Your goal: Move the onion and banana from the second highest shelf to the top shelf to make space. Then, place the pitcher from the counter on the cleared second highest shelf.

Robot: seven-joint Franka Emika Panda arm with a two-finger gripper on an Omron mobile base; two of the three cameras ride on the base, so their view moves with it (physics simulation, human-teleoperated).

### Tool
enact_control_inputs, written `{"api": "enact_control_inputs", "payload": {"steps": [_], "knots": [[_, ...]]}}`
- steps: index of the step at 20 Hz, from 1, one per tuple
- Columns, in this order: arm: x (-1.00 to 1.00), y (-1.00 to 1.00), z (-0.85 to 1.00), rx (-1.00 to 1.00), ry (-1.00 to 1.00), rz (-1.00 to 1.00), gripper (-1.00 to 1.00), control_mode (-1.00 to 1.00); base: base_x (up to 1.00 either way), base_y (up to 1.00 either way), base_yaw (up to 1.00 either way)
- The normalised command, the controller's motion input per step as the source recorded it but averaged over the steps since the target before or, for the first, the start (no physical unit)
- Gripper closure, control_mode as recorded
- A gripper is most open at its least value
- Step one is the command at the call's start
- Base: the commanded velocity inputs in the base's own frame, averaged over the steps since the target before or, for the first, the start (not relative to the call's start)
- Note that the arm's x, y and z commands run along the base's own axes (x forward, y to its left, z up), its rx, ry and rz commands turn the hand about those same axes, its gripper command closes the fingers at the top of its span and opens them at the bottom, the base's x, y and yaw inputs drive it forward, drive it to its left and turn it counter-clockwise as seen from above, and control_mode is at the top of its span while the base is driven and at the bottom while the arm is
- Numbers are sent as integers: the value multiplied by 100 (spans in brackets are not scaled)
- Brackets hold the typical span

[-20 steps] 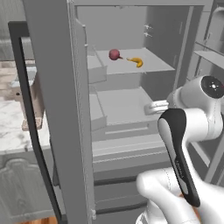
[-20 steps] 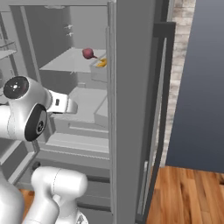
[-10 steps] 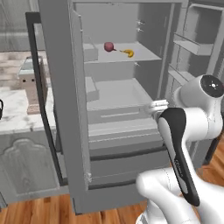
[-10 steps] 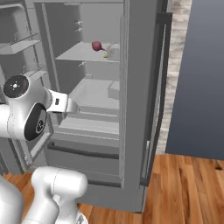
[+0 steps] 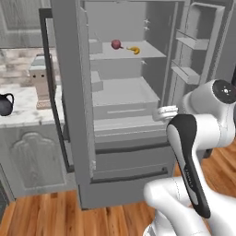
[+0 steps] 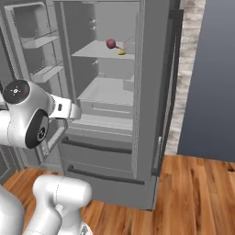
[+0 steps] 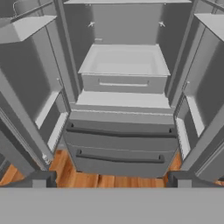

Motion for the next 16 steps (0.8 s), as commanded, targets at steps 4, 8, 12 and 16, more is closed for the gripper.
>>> {"api": "enact_control_inputs", "payload": {"steps": [4,8,12,16], "knots": [[0,0,0,0,0,0,-100,100,-33,8,25],[0,0,0,0,0,0,-100,100,-29,27,29],[0,0,0,0,0,0,-100,100,-26,40,34],[0,0,0,0,0,0,-100,100,-23,52,38]]}}
